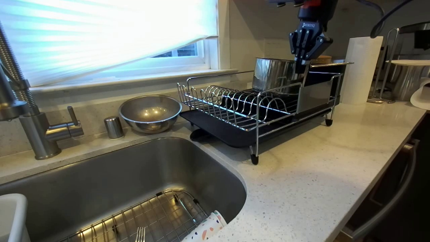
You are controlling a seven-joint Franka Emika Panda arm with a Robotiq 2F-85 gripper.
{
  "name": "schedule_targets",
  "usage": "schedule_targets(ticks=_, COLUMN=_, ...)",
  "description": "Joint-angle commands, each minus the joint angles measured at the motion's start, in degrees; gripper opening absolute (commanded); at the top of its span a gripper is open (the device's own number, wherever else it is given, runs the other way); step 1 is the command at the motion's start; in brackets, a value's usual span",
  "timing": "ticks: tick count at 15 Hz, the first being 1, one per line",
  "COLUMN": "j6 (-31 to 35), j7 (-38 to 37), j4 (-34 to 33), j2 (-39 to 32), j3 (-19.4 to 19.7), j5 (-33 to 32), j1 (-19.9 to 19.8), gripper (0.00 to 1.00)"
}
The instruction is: Put the pot on the plates rack
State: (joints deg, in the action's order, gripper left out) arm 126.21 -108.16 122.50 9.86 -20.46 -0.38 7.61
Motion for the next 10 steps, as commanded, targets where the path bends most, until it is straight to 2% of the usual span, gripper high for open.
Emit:
schedule_targets(ticks=1, j6=-0.2, j7=-5.6, j4=-2.6, j2=-1.3, j3=0.2, j5=-4.7, j1=1.2, gripper=0.02)
schedule_targets(ticks=3, j6=-0.8, j7=-6.9, j4=-3.0, j2=-2.0, j3=0.4, j5=-6.2, j1=1.7, gripper=0.02)
schedule_targets(ticks=4, j6=-1.0, j7=-7.3, j4=-3.2, j2=-2.3, j3=0.5, j5=-6.6, j1=2.0, gripper=0.13)
schedule_targets(ticks=5, j6=-1.1, j7=-7.6, j4=-3.3, j2=-2.5, j3=0.5, j5=-7.1, j1=2.2, gripper=0.33)
schedule_targets(ticks=10, j6=-1.1, j7=-7.5, j4=-4.9, j2=-2.2, j3=0.6, j5=-7.4, j1=2.9, gripper=0.69)
